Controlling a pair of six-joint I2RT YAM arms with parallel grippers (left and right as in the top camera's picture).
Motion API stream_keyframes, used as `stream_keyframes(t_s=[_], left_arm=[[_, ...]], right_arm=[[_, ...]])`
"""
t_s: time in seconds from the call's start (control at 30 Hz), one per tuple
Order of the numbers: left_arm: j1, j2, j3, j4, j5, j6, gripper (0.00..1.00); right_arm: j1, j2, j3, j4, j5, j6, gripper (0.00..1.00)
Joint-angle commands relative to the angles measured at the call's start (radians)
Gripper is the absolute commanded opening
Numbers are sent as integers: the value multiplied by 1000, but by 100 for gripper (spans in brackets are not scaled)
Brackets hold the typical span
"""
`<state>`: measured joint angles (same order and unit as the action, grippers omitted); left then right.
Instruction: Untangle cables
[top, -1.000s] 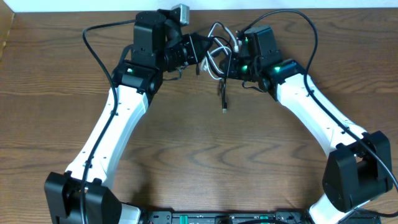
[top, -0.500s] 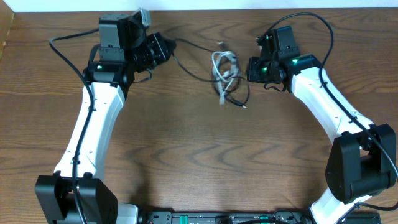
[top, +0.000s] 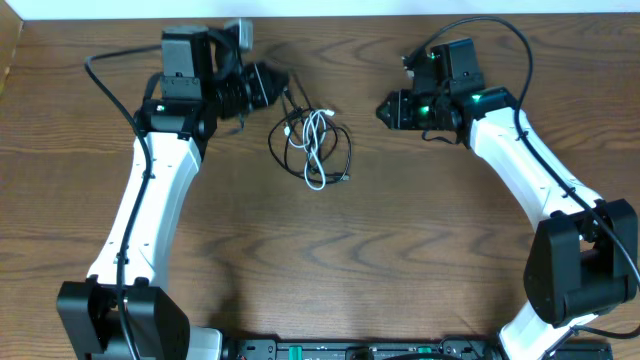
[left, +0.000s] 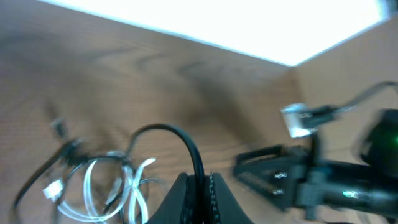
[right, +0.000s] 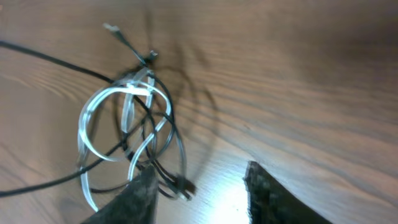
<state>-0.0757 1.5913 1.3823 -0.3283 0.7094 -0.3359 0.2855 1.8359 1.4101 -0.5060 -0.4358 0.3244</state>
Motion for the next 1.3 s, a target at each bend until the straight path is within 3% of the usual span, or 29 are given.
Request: stream_keyframes(t_s=[0.0, 0.03, 0.07, 0.3, 0.63, 0.83, 0.87, 0.97, 1.13, 1.27], left_arm=[[1, -28, 26, 201, 206, -130, 8], [1, -28, 26, 316, 211, -261, 7], [1, -28, 26, 366, 211, -319, 7], [1, -29, 26, 579, 249, -521, 7], [-4, -30, 26, 576, 248, -526, 7], [-13, -30, 26, 568, 252, -527, 7], [-16, -30, 26, 564, 252, -526, 7], [-17, -30, 26, 540, 251, -526, 8], [21, -30, 26, 447, 244, -436, 7], [114, -30, 26, 394, 221, -390, 7]], right_arm=[[35, 1, 23, 74, -130, 10, 54], [36, 1, 23, 124, -177, 53, 56], [36, 1, 23, 153, -202, 78, 57], [37, 1, 23, 309, -323, 223, 59], [122, 36, 22, 345, -143, 439, 52], [185, 164, 23, 507, -119, 535, 42], [186, 175, 23, 526, -120, 536, 38], [184, 200, 23, 562, -111, 512, 2], [92, 128, 23, 447, -109, 407, 1], [-35, 18, 23, 196, -25, 294, 1]])
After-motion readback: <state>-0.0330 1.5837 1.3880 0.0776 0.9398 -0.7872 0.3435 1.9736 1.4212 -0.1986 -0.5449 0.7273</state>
